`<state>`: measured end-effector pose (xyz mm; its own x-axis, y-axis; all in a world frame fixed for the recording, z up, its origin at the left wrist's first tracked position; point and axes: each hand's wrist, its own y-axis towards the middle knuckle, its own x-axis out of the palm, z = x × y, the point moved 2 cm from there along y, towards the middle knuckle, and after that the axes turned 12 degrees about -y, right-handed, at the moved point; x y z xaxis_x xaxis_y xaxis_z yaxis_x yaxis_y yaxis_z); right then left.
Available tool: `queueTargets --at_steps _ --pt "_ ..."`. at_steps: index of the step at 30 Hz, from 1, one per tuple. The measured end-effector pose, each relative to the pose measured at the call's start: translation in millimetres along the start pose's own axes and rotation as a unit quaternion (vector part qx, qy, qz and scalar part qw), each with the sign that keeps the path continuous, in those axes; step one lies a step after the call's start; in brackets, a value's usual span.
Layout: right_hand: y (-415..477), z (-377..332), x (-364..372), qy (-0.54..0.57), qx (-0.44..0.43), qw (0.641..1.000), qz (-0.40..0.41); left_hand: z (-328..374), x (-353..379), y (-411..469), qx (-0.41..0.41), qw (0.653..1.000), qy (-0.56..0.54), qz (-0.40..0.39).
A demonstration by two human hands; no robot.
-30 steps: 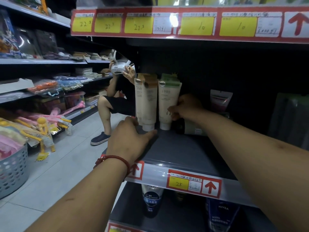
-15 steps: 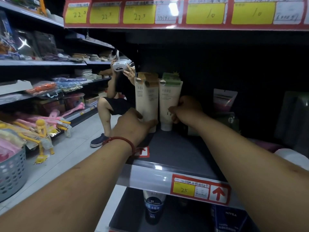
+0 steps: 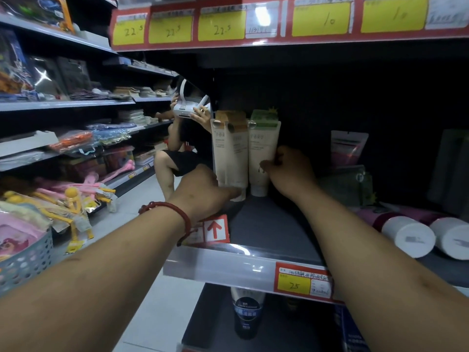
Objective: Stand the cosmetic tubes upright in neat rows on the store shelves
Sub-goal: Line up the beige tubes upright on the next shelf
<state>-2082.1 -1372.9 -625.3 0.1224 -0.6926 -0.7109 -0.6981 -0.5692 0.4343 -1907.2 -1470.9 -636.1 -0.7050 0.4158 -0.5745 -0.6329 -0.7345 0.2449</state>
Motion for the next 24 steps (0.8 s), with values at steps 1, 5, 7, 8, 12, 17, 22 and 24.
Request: queueTargets --at_steps 1,5,7,8,12,17,22,24 --pt "1 0 0 0.001 -0.001 1.000 0.000 1 -1 4 0.007 1.000 -0.002 0.019" --pt "5 2 0 0.006 -0.001 1.000 0.013 2 10 17 0.040 0.996 -0.033 0.070" --pt "6 3 0 0.000 0.000 1.000 0.019 6 16 20 0.053 0.994 -0.054 0.076" --pt "6 3 1 -0.002 -0.001 1.000 0.022 7 16 22 0.058 0.994 -0.056 0.078" --pt "5 3 1 0.015 -0.002 1.000 0.022 2 10 34 0.058 0.996 -0.011 0.060" --pt "5 3 0 0.034 -0.008 0.999 0.018 -1 -3 43 0.078 0.996 -0.039 0.009" --pt "4 4 1 0.038 -0.005 0.999 0.013 -5 -23 45 0.067 0.994 -0.072 -0.051" --pt "5 4 1 0.037 -0.001 0.999 0.017 -10 -25 46 0.068 0.993 -0.075 -0.057"
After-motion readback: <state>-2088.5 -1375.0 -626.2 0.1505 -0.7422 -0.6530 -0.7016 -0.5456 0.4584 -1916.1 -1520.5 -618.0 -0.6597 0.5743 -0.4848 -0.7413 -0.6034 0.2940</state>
